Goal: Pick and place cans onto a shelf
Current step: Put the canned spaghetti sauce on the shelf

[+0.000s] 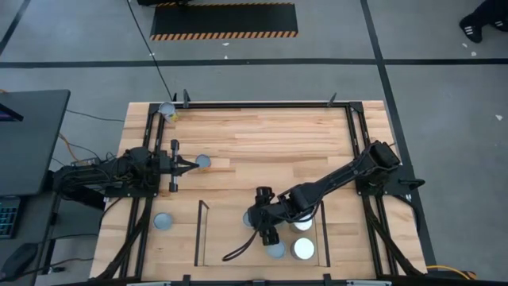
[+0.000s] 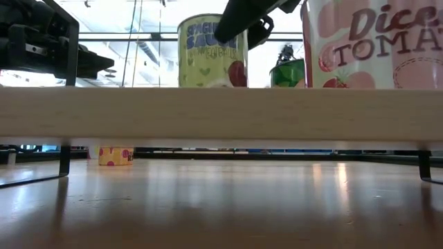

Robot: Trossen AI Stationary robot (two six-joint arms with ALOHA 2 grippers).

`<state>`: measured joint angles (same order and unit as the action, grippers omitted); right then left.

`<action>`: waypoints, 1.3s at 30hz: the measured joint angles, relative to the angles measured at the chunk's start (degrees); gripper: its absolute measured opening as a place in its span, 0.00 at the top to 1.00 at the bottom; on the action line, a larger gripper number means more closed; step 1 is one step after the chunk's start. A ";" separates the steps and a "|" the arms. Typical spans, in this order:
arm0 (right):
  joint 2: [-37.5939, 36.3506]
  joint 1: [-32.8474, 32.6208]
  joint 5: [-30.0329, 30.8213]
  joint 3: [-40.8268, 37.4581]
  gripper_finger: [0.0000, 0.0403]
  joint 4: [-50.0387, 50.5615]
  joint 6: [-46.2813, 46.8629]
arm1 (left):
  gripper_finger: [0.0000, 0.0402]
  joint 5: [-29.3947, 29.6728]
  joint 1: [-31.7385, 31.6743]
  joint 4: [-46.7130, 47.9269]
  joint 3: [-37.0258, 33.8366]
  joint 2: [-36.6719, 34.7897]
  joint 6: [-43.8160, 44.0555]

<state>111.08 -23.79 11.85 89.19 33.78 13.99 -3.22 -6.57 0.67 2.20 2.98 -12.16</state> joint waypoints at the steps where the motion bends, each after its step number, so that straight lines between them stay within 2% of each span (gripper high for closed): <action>1: 0.15 0.03 -0.42 0.00 0.23 -0.30 0.03 | 0.97 0.01 0.00 -0.02 0.00 0.00 0.01; 20: 0.67 0.69 0.80 -0.07 0.22 -0.82 1.34 | 0.97 -0.01 0.00 -0.02 0.00 0.00 0.00; 32: 0.69 0.61 0.02 -0.07 0.14 -0.89 2.37 | 0.97 0.01 0.00 -0.02 0.00 0.00 0.00; 39: -0.05 0.02 0.01 -0.07 0.12 -1.39 2.37 | 0.97 0.00 0.02 -0.02 0.00 0.00 0.00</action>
<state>111.03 -23.77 11.86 89.12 32.39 16.36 -3.22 -6.55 0.64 2.20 2.98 -12.16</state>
